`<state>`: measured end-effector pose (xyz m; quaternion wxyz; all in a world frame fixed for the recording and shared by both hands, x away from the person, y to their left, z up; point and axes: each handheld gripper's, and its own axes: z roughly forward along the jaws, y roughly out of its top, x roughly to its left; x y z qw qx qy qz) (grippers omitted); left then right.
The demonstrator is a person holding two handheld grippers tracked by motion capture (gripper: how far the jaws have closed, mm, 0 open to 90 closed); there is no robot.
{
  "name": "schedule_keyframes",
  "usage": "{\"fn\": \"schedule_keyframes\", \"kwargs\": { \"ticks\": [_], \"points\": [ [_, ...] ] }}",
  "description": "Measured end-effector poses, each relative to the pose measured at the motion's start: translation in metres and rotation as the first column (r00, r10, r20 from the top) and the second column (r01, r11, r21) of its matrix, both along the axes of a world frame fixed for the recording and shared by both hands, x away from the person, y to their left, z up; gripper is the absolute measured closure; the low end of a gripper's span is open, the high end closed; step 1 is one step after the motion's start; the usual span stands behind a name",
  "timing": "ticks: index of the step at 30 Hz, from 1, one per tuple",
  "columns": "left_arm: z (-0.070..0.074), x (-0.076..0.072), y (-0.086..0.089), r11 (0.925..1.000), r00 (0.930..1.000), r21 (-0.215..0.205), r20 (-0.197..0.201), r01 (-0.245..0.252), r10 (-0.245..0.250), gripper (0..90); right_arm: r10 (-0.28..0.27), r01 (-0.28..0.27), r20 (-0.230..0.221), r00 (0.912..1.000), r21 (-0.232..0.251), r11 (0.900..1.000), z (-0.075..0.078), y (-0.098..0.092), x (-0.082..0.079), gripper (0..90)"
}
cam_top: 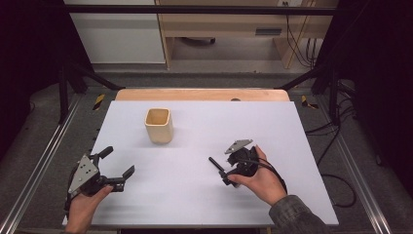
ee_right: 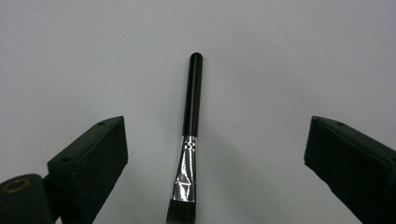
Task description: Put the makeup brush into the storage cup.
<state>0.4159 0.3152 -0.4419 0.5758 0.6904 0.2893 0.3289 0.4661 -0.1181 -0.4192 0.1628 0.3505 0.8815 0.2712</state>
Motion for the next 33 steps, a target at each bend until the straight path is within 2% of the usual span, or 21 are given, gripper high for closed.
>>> {"fn": "schedule_keyframes", "kwargs": {
  "ticks": [3,4,9,17,25,28,33],
  "points": [
    [-0.001,0.000,0.000,1.0000,1.0000,-0.001,-0.003,-0.002,0.002,0.0,0.023,-0.023,-0.003,0.9997,-0.014,1.000,-0.004,0.005,0.002,6.3],
    [0.000,0.000,0.000,1.0000,1.0000,-0.003,-0.002,-0.002,0.002,0.0,0.020,-0.021,-0.018,0.9996,-0.018,1.000,-0.005,0.007,0.002,6.3],
    [0.000,0.000,0.002,1.0000,1.0000,-0.001,-0.002,-0.002,0.002,0.0,0.036,-0.037,-0.036,0.9987,-0.017,0.999,-0.010,0.014,0.004,6.2],
    [0.000,0.001,0.001,1.0000,1.0000,-0.005,-0.004,0.002,-0.002,0.0,0.040,-0.040,-0.028,0.9988,-0.025,0.999,-0.015,0.017,0.005,10.8],
    [-0.001,0.001,0.001,1.0000,1.0000,-0.004,-0.004,0.003,-0.003,0.0,0.039,-0.040,-0.040,0.9984,-0.023,0.999,-0.022,0.015,0.007,23.7],
    [0.000,0.001,0.001,1.0000,1.0000,-0.003,-0.005,0.005,-0.005,0.0,0.020,-0.020,-0.046,0.9987,-0.012,1.000,-0.023,0.015,0.009,28.4],
    [-0.001,0.002,0.000,1.0000,0.9999,-0.001,-0.008,0.009,-0.009,0.0,0.017,-0.017,-0.054,0.9984,-0.005,1.000,-0.025,0.014,0.011,37.4]
  ]
}}
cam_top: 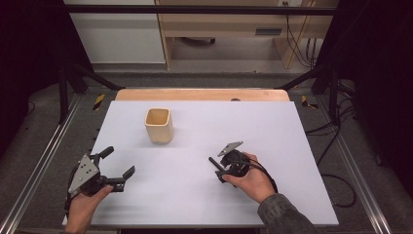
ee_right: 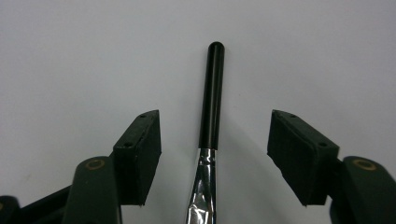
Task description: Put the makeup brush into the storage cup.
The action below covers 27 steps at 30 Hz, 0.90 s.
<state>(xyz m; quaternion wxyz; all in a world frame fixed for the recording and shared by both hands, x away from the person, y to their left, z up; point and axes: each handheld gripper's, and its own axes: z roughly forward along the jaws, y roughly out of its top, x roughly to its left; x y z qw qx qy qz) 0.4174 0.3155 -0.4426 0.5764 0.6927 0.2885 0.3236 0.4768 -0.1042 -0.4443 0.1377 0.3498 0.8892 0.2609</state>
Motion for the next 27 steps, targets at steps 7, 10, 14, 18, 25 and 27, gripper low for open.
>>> {"fn": "schedule_keyframes", "kwargs": {
  "ticks": [7,10,14,18,25,27],
  "points": [
    [-0.0005,0.0004,-0.0002,1.0000,1.0000,-0.003,-0.004,0.000,0.000,0.0,-0.024,0.024,-0.012,0.9996,0.009,1.000,-0.0019,-0.0016,0.0026,41.3],
    [-0.0005,0.0004,-0.0003,1.0000,1.0000,0.000,-0.005,0.002,-0.002,0.0,-0.029,0.029,-0.019,0.9994,0.010,1.000,-0.0037,-0.0021,0.0042,40.2],
    [-0.0004,0.0004,0.0000,1.0000,1.0000,0.006,-0.005,0.003,-0.003,0.0,-0.033,0.033,-0.028,0.9991,0.009,0.999,-0.0052,-0.0008,0.0051,40.3],
    [-0.0006,0.0008,-0.0003,1.0000,1.0000,0.004,-0.005,0.004,-0.004,0.0,-0.032,0.032,-0.028,0.9991,0.005,0.999,-0.0063,-0.0001,0.0052,46.7],
    [-0.0008,0.0007,-0.0008,1.0000,1.0000,0.006,-0.003,0.003,-0.003,0.0,-0.019,0.019,-0.050,0.9986,0.001,1.000,-0.0090,0.0019,0.0057,55.0],
    [-0.0006,0.0007,-0.0006,1.0000,1.0000,0.008,-0.003,0.005,-0.005,0.0,-0.024,0.024,-0.053,0.9983,0.003,1.000,-0.0097,0.0029,0.0052,57.0]
  ]
}}
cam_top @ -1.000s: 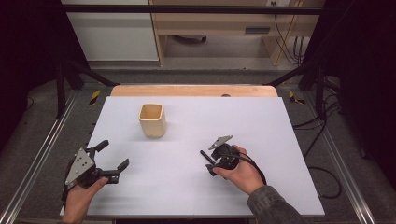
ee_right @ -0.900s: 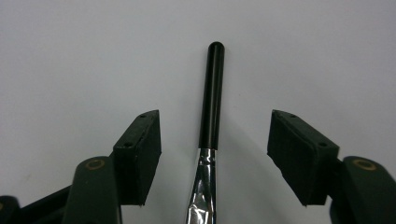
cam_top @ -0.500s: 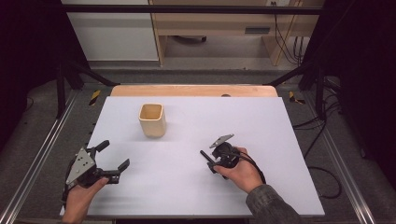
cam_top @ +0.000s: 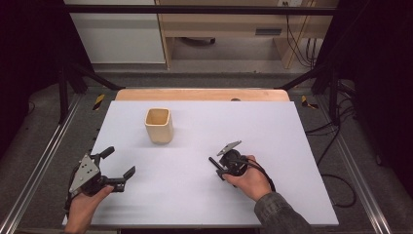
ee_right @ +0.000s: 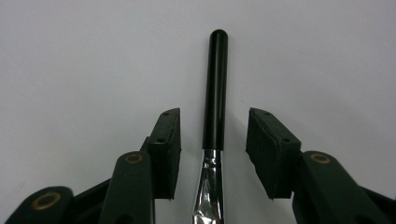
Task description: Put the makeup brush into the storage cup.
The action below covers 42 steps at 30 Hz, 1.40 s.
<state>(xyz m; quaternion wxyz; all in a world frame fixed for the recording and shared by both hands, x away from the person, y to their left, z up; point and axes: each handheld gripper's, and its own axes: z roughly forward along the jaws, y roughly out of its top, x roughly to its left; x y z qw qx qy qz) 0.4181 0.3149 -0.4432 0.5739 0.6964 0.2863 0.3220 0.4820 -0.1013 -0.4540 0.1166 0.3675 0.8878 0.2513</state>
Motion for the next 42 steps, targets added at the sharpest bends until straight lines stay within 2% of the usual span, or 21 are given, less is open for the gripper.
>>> {"fn": "schedule_keyframes", "kwargs": {
  "ticks": [6,27,42],
  "points": [
    [-0.0002,0.0000,-0.0002,1.0000,1.0000,0.004,-0.001,-0.001,0.001,0.0,0.000,0.000,-0.005,1.0000,0.001,1.000,0.0002,0.0009,-0.0001,63.1],
    [-0.0004,0.0000,-0.0012,0.9999,1.0000,0.015,-0.001,0.004,-0.004,0.1,-0.001,0.001,0.007,1.0000,-0.007,1.000,-0.0063,-0.0022,-0.0006,70.0],
    [0.0000,-0.0001,-0.0009,0.9998,1.0000,0.021,0.001,0.005,-0.005,0.2,0.003,-0.003,-0.009,1.0000,0.001,1.000,-0.0063,-0.0011,-0.0013,78.9]
  ]
}}
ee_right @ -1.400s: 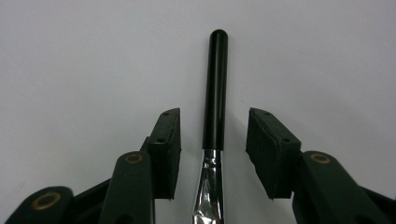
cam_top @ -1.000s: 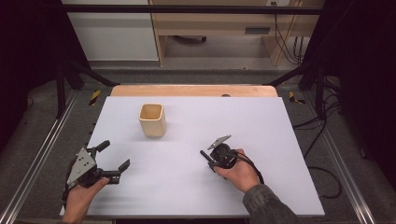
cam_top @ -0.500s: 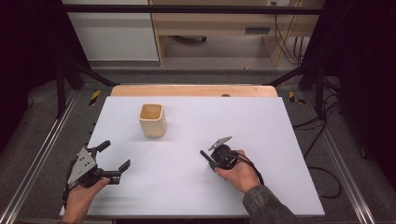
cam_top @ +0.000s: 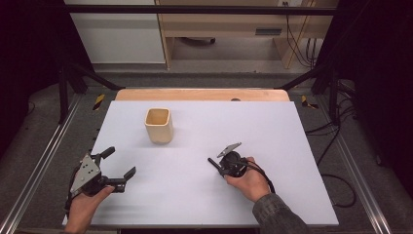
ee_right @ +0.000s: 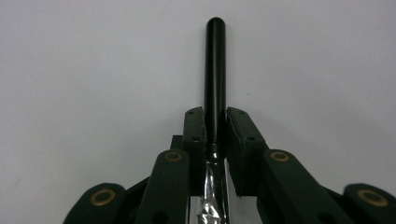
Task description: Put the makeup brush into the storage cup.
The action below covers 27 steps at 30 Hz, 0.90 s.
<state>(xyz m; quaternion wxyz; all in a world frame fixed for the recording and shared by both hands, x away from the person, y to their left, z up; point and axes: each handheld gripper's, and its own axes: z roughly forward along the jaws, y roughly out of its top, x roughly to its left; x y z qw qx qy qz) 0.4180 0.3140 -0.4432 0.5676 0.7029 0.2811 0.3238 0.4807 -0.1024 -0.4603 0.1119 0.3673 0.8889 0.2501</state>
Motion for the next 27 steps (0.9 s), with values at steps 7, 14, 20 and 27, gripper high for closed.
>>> {"fn": "schedule_keyframes", "kwargs": {
  "ticks": [7,14,20,27],
  "points": [
    [0.000,0.000,0.000,1.0000,1.0000,0.000,0.001,0.001,-0.001,0.2,0.013,-0.013,0.006,0.9999,0.004,1.000,0.000,0.000,0.000,79.5],
    [0.000,-0.001,-0.001,1.0000,1.0000,0.001,0.002,0.002,-0.002,0.2,0.024,-0.024,0.009,0.9997,0.010,1.000,0.003,0.000,-0.001,79.5],
    [0.000,-0.001,-0.003,0.9998,0.9999,0.015,0.003,0.010,-0.010,0.2,0.040,-0.040,0.006,0.9992,0.003,0.999,0.012,0.000,0.001,79.6],
    [0.000,-0.002,-0.009,0.9989,0.9997,0.038,0.003,0.026,-0.026,0.2,0.073,-0.073,0.016,0.9972,-0.006,0.997,0.018,0.000,0.004,79.5]
  ]
}}
